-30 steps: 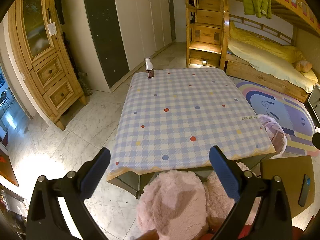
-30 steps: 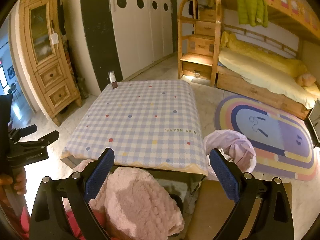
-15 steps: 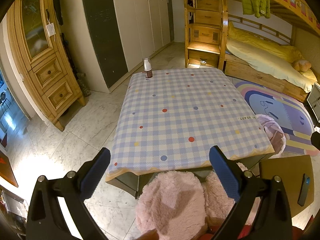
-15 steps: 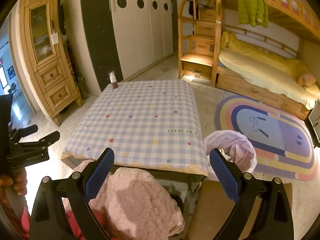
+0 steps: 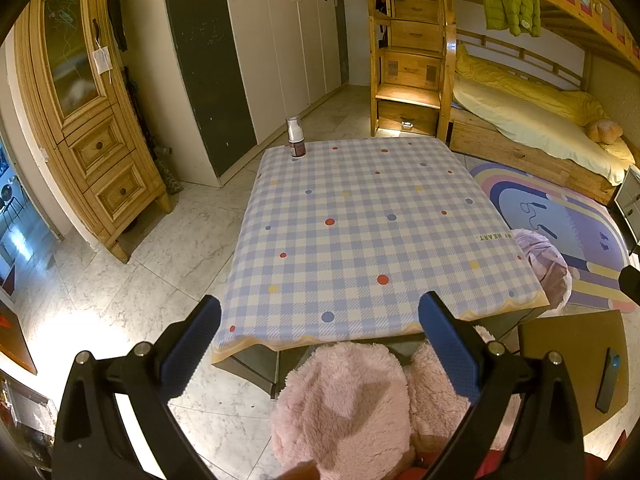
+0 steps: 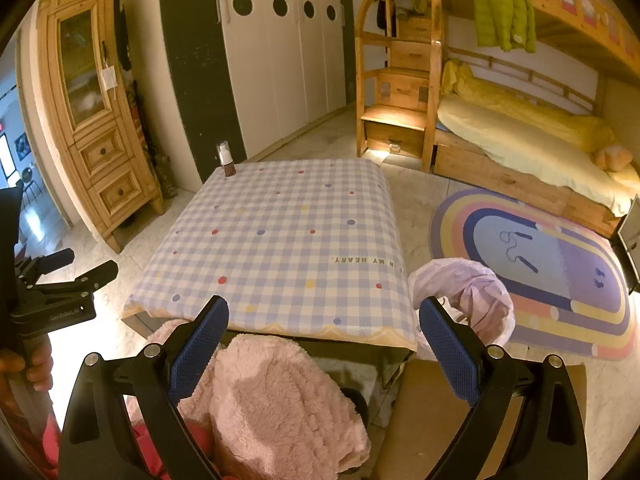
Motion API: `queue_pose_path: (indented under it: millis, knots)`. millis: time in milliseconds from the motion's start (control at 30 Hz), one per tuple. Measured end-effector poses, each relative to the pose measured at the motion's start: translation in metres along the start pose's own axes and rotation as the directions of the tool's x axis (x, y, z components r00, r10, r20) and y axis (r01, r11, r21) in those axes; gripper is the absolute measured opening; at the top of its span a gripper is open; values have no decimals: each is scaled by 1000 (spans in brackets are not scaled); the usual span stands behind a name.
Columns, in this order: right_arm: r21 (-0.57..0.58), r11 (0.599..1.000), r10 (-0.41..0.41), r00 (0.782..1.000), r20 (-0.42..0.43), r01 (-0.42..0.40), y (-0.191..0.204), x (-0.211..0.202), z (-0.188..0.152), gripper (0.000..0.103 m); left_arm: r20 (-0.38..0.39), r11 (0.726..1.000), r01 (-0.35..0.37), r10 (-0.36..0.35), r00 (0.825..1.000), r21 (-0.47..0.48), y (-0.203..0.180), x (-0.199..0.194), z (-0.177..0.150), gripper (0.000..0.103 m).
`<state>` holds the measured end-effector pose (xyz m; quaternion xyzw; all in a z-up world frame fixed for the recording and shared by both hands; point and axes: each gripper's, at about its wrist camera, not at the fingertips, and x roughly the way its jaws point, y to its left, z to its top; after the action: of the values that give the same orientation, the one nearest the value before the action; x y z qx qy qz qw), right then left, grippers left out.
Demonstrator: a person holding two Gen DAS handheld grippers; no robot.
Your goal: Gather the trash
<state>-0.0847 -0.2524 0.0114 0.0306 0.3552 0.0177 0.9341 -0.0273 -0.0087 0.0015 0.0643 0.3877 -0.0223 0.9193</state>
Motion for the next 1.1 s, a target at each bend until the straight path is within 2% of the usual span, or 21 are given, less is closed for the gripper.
queue_pose_path:
  millis: [1100]
  knots:
    - [-8, 1000, 0, 1000, 1, 0, 3, 1, 1, 95, 1, 1000, 0, 0, 1000, 0, 2, 0, 5, 96]
